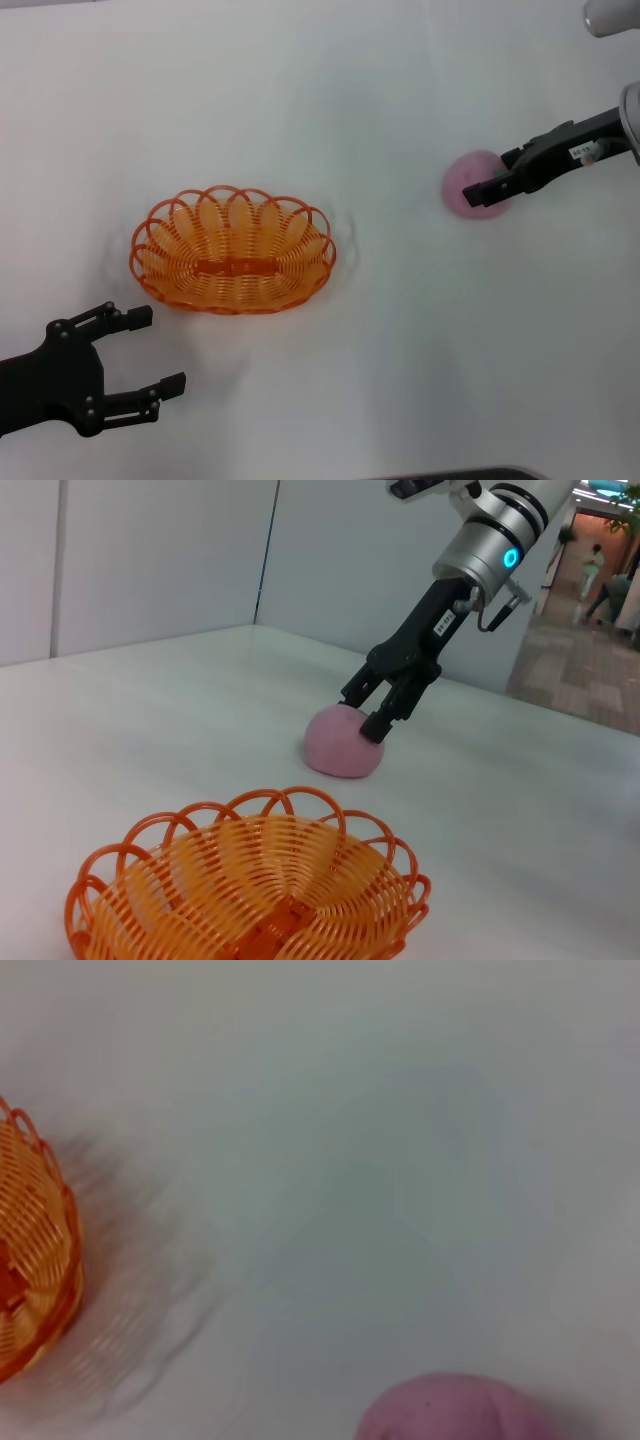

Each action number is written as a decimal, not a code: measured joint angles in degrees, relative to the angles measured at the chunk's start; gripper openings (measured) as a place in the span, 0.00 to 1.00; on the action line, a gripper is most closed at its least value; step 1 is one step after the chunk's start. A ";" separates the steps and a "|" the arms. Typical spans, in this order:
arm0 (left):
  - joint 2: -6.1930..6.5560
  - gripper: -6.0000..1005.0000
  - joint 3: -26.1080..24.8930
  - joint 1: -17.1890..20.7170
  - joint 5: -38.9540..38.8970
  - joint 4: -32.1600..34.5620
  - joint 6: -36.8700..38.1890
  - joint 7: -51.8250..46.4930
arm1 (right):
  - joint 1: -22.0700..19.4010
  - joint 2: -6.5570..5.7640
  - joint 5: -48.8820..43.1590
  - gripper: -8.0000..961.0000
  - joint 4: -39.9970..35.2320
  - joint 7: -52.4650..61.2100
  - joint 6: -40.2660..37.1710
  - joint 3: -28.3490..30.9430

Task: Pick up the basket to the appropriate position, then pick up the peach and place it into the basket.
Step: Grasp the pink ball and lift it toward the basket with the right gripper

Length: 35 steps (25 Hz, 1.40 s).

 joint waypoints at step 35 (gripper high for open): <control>0.07 0.89 -0.12 -0.18 0.00 0.00 0.14 -0.86 | -0.71 -0.83 21.82 0.43 0.63 -9.26 -13.58 0.57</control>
